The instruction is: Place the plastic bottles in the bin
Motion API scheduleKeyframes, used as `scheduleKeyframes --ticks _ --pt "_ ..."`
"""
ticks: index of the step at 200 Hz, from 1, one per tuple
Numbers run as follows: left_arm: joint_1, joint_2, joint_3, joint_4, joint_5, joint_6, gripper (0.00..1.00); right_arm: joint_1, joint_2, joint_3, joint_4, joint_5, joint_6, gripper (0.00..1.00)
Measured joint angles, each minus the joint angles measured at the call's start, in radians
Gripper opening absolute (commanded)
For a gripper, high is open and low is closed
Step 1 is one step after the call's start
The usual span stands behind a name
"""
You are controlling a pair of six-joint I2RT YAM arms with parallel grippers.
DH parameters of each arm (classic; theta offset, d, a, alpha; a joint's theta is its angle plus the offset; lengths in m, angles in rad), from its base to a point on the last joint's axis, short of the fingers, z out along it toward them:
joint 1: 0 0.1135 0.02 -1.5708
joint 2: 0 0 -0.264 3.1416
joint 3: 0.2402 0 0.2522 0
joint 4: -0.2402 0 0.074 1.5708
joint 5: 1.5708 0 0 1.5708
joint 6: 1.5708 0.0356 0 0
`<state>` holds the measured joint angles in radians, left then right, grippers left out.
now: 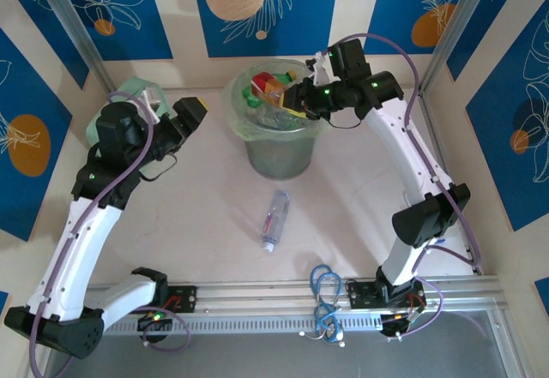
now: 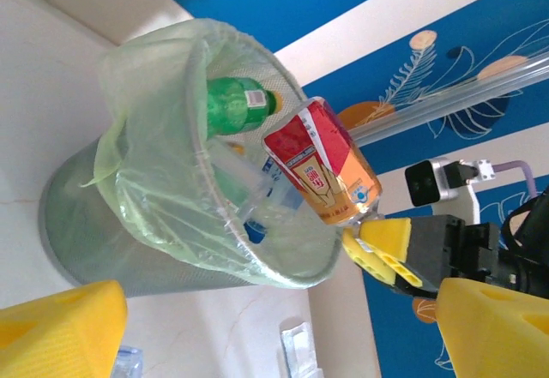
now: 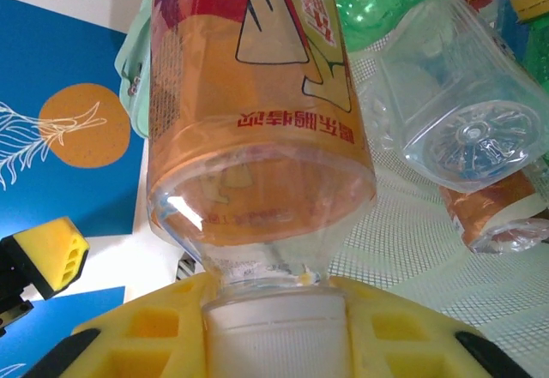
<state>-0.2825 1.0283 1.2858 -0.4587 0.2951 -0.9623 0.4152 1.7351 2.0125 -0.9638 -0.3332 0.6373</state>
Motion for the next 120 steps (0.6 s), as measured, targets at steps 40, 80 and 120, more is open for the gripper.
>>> scheduleKeyframes --ticks 40,80,120 --pt "0.0 0.016 0.0 -0.01 0.006 0.027 0.89 0.0 0.018 0.013 -0.041 0.03 -0.032 0.8" --pt "0.0 0.026 0.0 -0.034 0.011 0.068 0.84 -0.017 0.015 0.018 -0.052 0.056 -0.039 0.79" --pt "-0.029 0.025 -0.035 -0.031 0.019 0.135 0.82 0.012 -0.034 0.027 -0.055 0.116 -0.045 0.77"
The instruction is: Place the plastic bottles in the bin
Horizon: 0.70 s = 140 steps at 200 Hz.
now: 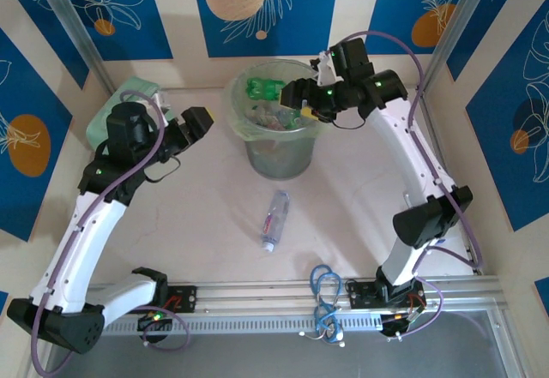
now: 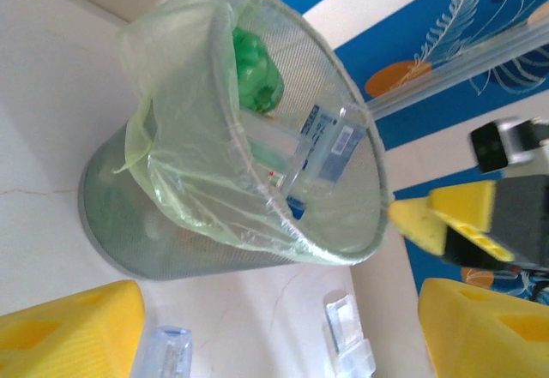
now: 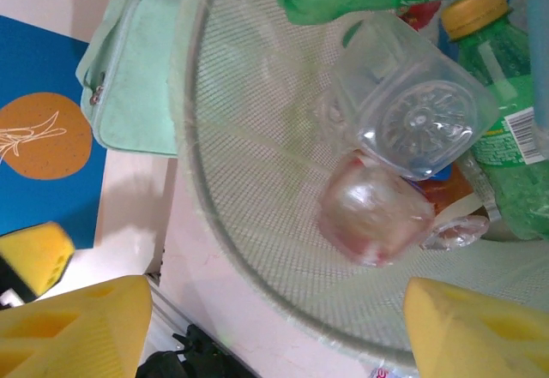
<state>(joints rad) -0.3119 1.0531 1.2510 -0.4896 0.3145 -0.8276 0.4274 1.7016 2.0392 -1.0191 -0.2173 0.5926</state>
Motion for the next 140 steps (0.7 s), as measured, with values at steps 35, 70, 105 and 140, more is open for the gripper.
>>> scheduleKeyframes --ticks 35,70,105,140 --pt "-0.079 -0.008 -0.096 0.002 0.0 0.048 0.77 0.129 -0.197 -0.143 0.032 0.093 -0.009 0.77" --pt "-0.097 -0.045 -0.205 -0.004 -0.022 0.048 0.78 0.336 -0.425 -0.488 0.092 0.229 0.069 0.8" --pt "-0.097 -0.09 -0.218 -0.014 -0.075 0.032 0.78 0.488 -0.44 -0.811 0.136 0.338 0.247 0.83" --pt "-0.097 -0.11 -0.218 -0.035 -0.112 0.006 0.78 0.543 -0.336 -0.94 0.177 0.372 0.372 0.88"
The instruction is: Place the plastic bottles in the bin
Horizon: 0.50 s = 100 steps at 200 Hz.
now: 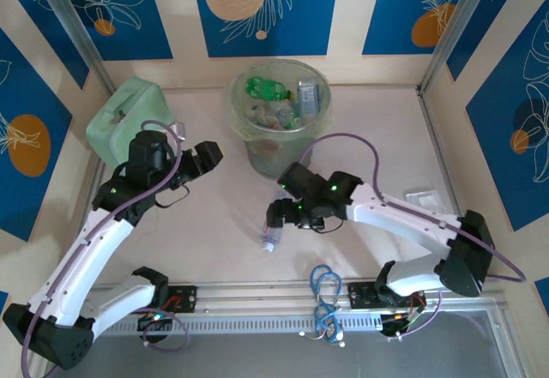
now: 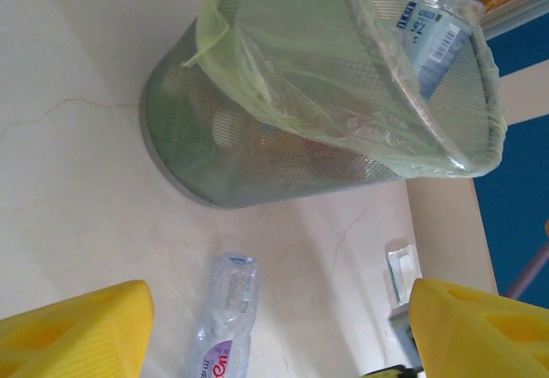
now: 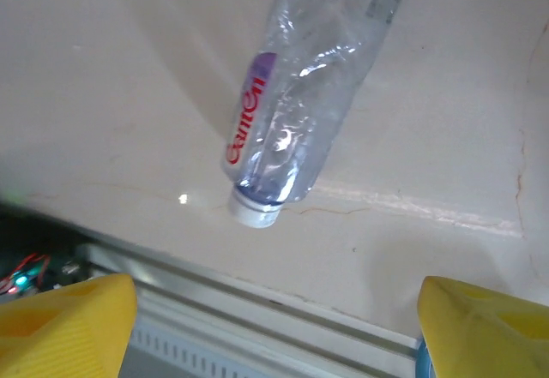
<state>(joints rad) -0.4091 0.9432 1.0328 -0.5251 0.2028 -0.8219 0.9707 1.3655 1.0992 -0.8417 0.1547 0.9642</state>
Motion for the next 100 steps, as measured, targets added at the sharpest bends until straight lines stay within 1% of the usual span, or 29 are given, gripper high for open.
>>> scheduleKeyframes --ticks 35,50,64,100 --pt "0.0 -0.021 0.0 -0.022 -0.019 -0.016 0.79 0.005 0.127 0.017 0.049 0.0 0.042 0.9" --pt "0.0 -0.032 0.0 -0.026 -0.022 -0.018 0.83 0.008 0.182 0.027 0.062 -0.005 0.058 0.9" --pt "0.0 -0.042 0.0 -0.033 -0.026 -0.023 0.84 0.012 0.237 0.043 0.064 -0.006 0.066 0.9" --pt "0.0 -0.066 -0.005 -0.042 -0.032 -0.034 0.86 0.006 0.342 0.1 0.052 -0.013 0.077 0.88"
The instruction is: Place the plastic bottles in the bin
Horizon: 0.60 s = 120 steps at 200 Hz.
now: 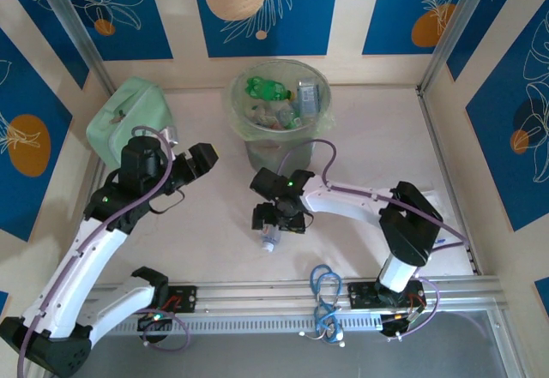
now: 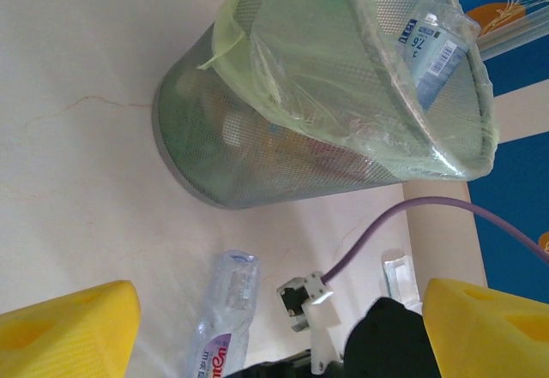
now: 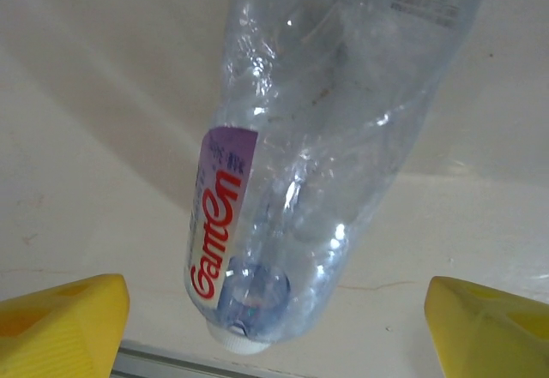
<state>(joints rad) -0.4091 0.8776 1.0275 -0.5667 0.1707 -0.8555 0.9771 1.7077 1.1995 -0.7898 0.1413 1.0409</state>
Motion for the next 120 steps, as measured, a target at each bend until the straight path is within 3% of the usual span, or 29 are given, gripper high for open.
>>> scheduleKeyframes --ticks 87,120 --pt "0.002 -0.005 0.0 -0.019 -0.014 0.0 0.87 -0.016 0.218 0.138 -0.093 -0.044 -0.019 0.79" --pt "0.005 -0.006 0.0 -0.034 -0.018 0.0 0.87 -0.014 0.229 0.158 -0.123 -0.048 -0.03 0.7"
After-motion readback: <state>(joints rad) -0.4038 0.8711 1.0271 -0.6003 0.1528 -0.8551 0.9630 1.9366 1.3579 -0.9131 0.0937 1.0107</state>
